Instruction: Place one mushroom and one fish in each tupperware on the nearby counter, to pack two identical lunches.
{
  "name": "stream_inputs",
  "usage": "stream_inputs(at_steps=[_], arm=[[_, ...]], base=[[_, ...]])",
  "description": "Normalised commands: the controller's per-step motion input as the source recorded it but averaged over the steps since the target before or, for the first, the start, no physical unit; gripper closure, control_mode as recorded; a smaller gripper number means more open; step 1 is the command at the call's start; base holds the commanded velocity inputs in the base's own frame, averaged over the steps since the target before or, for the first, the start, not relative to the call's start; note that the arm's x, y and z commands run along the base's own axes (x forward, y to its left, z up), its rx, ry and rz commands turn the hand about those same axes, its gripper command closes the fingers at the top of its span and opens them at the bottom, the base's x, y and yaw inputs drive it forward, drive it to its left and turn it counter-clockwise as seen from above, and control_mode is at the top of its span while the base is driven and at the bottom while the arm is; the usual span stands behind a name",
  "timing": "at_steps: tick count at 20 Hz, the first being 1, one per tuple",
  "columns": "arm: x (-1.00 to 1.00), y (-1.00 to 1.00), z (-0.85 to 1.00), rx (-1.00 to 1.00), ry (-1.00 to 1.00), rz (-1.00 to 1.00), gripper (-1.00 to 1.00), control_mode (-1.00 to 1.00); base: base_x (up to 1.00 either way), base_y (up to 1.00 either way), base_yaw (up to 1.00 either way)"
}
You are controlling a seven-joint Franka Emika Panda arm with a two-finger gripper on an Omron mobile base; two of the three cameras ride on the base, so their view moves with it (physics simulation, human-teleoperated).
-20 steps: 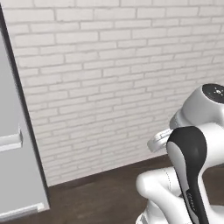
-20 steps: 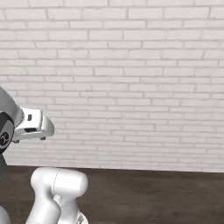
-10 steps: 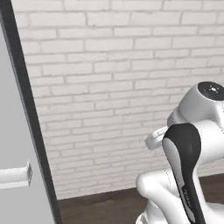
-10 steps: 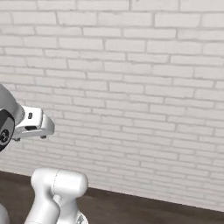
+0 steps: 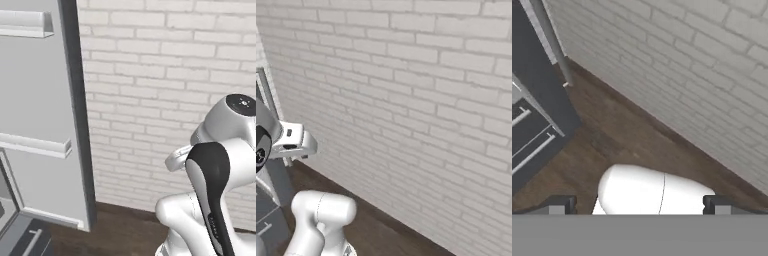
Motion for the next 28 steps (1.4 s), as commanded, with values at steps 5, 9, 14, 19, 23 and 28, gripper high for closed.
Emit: stream_inputs(at_steps=[5,9,14,19,23,28], arm=[[0.00,0.00,0.00,0.00,0.00,0.00,-1.00,1.00],[0.00,0.00,0.00,0.00,0.00,0.00,-1.00,1.00],[0.00,0.00,0.00,0.00,0.00,0.00,-1.00,1.00],[0.00,0.00,0.00,0.00,0.00,0.00,-1.00,1.00],[0.00,0.00,0.00,0.00,0.00,0.00,-1.00,1.00],[0.00,0.00,0.00,0.00,0.00,0.00,-1.00,1.00]], base=[[-0.20,-0.09,0.54],[-0.09,0.00,0.55],[0.00,0.02,0.56],[0.00,0.11,0.66],[0.06,0.17,0.67],[0.16,0.18,0.59]])
